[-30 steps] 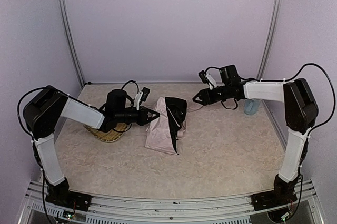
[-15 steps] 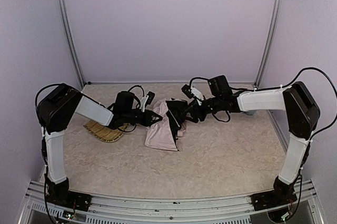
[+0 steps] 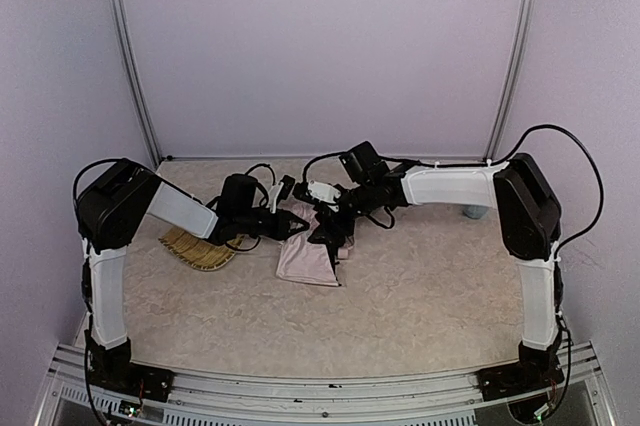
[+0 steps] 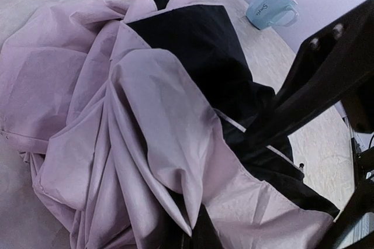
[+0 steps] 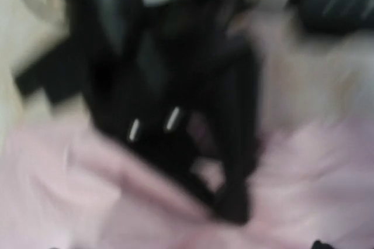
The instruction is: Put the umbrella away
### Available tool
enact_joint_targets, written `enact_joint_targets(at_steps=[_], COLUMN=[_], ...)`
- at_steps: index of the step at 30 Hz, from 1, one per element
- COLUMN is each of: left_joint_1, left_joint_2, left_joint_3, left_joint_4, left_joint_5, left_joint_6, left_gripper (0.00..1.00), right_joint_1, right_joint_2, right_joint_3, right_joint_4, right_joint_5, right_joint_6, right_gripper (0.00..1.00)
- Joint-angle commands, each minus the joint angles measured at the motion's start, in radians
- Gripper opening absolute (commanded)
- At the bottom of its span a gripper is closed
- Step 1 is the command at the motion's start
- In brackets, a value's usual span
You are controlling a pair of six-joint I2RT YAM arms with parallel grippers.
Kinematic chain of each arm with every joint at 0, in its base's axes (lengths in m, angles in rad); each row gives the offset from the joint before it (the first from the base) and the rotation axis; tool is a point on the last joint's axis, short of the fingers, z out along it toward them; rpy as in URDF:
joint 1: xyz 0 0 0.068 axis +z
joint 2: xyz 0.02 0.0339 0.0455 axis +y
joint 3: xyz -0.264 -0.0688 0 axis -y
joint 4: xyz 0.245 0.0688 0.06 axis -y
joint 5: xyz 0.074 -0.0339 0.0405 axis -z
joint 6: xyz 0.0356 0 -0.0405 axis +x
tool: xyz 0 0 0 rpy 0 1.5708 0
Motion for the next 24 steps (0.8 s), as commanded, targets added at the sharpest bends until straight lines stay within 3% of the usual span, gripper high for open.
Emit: enact_joint_targets(at_steps=[1, 9, 19, 24], left_joint_1=[0.016, 0.017, 0.072, 0.08], left_joint_2=[0.031, 0.028, -0.143, -0.259], left_joint_3=[-0.01, -0.007, -0.068, -0.152], left_joint_4=[-0.02, -0.011, -0.032, -0.043], left_joint_5=[-0.019, -0.004, -0.036, -0.053], left_joint_6=[-0.008, -0.025, -0.013, -0.015], left_gripper=[0.03, 0.13, 0.62, 0.64], right_joint_1=[0.012, 0.011, 0.011, 0.011], right_joint_2=[0.03, 0.096, 0.154, 0.171], right_joint_3=[-0.025, -0.085, -0.115, -0.116], right_joint_4=[-0.146, -0.085, -0.151, -0.187], right_joint_5=[0.042, 0.174, 0.304, 0.354], right_joint_6=[-0.088, -0.088, -0.096, -0.106], right_gripper=[0.92, 0.87, 0.84, 0.7])
